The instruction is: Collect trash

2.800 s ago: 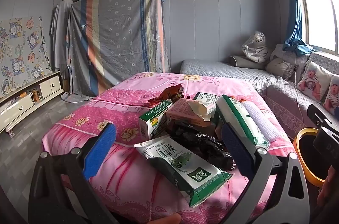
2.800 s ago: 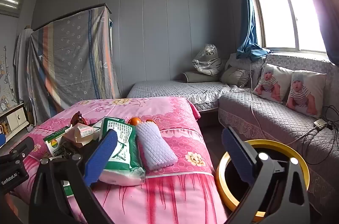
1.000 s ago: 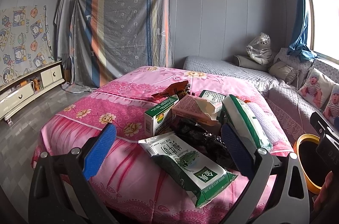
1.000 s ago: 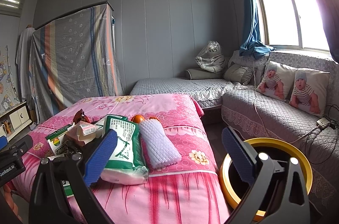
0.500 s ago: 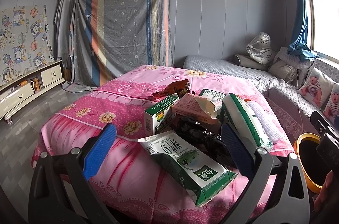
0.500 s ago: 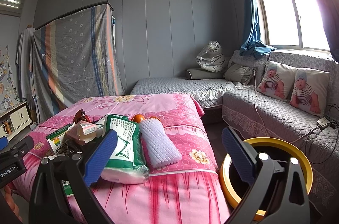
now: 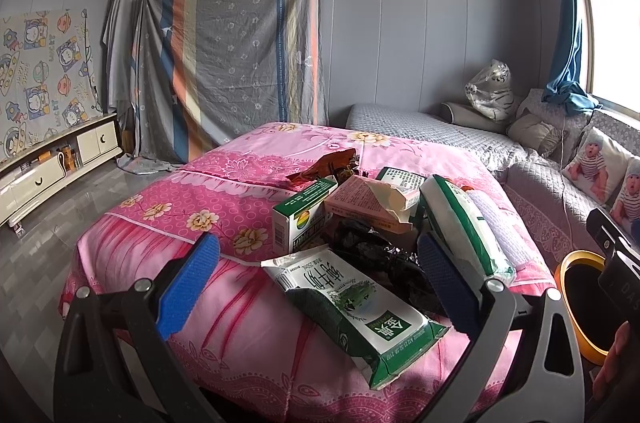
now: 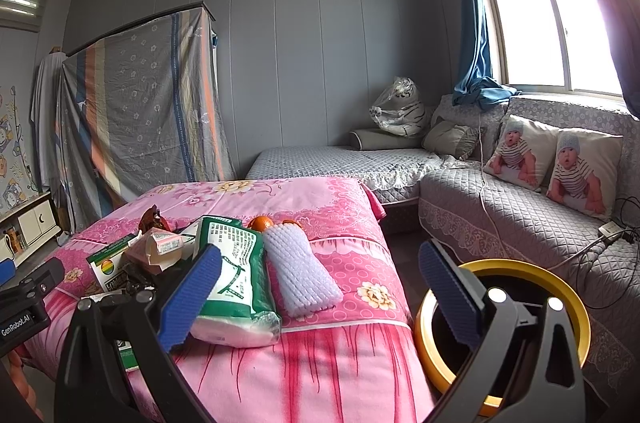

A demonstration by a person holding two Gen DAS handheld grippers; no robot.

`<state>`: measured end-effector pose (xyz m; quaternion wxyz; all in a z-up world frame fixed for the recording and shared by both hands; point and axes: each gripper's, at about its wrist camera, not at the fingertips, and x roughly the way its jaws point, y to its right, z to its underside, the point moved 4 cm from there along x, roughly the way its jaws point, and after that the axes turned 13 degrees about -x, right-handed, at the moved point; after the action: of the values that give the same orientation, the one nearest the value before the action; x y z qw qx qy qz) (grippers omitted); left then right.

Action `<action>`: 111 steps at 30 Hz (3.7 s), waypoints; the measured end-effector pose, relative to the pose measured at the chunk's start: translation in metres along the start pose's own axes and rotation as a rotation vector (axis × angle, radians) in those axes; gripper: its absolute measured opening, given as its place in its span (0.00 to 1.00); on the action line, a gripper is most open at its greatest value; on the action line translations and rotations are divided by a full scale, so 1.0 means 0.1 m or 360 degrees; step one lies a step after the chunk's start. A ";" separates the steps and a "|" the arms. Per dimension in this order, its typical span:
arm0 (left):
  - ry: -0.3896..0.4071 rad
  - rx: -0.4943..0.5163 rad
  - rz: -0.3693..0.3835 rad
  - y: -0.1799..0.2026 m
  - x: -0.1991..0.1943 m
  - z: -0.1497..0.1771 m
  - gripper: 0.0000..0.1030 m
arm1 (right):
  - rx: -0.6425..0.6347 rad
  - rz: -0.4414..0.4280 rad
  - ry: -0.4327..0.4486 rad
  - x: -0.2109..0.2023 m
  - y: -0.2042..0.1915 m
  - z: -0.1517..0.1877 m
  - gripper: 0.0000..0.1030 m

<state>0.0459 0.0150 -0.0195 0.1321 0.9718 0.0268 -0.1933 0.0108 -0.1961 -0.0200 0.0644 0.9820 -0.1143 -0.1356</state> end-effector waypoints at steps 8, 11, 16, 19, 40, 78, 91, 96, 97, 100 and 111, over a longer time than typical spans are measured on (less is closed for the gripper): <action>0.0000 -0.0002 -0.0001 0.00 0.00 0.00 0.92 | 0.0001 0.0000 0.0000 0.00 0.00 0.00 0.93; 0.0002 -0.0006 -0.0003 -0.01 0.00 0.00 0.92 | 0.0001 -0.0001 0.0003 -0.01 0.00 0.00 0.93; -0.0007 -0.0004 -0.0002 -0.02 0.00 0.00 0.92 | 0.0003 -0.0013 0.0013 -0.02 0.00 0.01 0.93; -0.0046 -0.0037 0.0083 -0.04 0.00 0.01 0.92 | -0.0003 -0.0002 0.0040 -0.03 0.03 -0.03 0.93; -0.0321 0.0380 0.0361 -0.10 0.44 -0.45 0.92 | -0.0223 -0.0935 -0.0983 1.61 0.06 -0.06 0.93; -0.1005 0.0562 0.0564 -0.35 2.02 -0.33 0.92 | 0.0028 -0.1151 -0.0970 1.63 0.17 -0.08 0.23; -0.1137 0.0423 0.0607 -0.39 2.23 -0.22 0.21 | 0.0081 -0.1200 -0.0903 1.27 0.11 -0.10 0.24; -0.1017 0.0201 0.0628 -0.61 2.10 -0.49 0.21 | 0.0134 -0.1162 -0.0865 1.21 0.21 -0.10 0.24; -0.0947 0.0160 0.0638 -0.65 2.00 -0.59 0.21 | 0.0142 -0.1143 -0.0848 1.19 0.25 -0.11 0.24; -0.0703 0.0142 0.0592 -0.60 1.63 -0.84 0.21 | 0.0183 -0.1058 -0.0782 1.13 0.37 -0.11 0.24; -0.0377 0.0177 0.0915 0.89 0.66 -0.98 0.21 | 0.0369 -0.0636 -0.0476 0.79 1.03 -0.23 0.24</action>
<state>0.1524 -0.0440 0.0647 0.1301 0.9161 -0.2752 -0.2612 0.0699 -0.3120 -0.0017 -0.0940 0.9550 0.0586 -0.2752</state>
